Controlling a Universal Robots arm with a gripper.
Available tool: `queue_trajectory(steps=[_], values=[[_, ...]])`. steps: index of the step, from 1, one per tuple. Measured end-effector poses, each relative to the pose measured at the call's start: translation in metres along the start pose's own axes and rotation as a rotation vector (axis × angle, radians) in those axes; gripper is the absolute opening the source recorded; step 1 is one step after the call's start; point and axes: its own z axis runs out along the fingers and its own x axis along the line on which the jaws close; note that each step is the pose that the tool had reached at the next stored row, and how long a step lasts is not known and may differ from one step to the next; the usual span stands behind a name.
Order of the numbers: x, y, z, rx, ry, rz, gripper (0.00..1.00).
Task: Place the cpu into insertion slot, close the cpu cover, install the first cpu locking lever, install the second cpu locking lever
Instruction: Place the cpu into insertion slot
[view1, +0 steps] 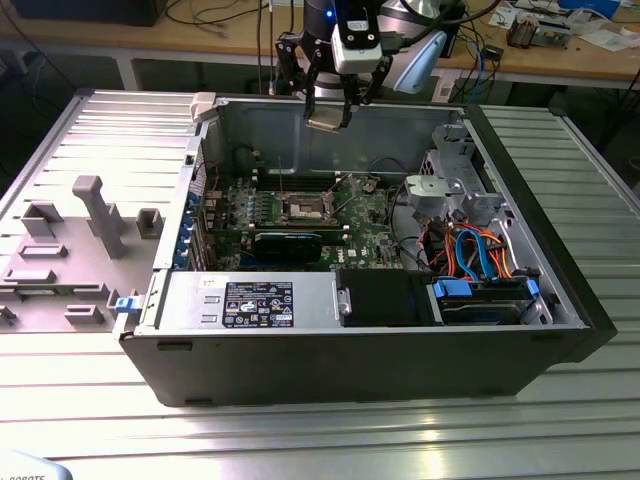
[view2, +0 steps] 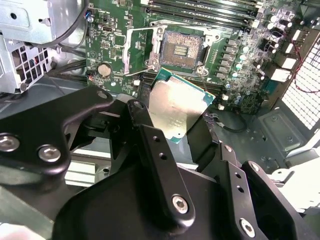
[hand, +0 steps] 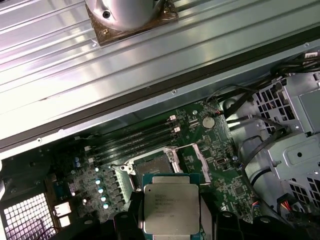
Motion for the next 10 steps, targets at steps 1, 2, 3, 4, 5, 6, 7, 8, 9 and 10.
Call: queue_trajectory(steps=[1,2,3,4,5,6,7,8,9,10], values=[[0.0000,0.0000,0.0000,0.0000,-0.0001,0.001,0.54],[0.0000,0.0000,0.0000,-0.0001,-0.0005,0.005,0.54],[0.0000,0.0000,0.0000,-0.0003,-0.0012,0.014,0.54],[0.0000,0.0000,0.0000,-0.0004,-0.0018,0.020,0.54],[0.0000,0.0000,0.0000,-0.0005,-0.0023,0.026,0.54],[0.0000,0.0000,0.0001,-0.0007,-0.0033,0.038,0.54],[0.0000,0.0000,0.0001,-0.0009,-0.0043,0.048,0.54],[0.0000,0.0000,0.0001,-0.0010,-0.0051,0.057,0.54],[0.0000,0.0000,0.0001,-0.0011,-0.0059,0.065,0.54],[0.0000,0.0000,0.0001,-0.0013,-0.0066,0.073,0.54]])
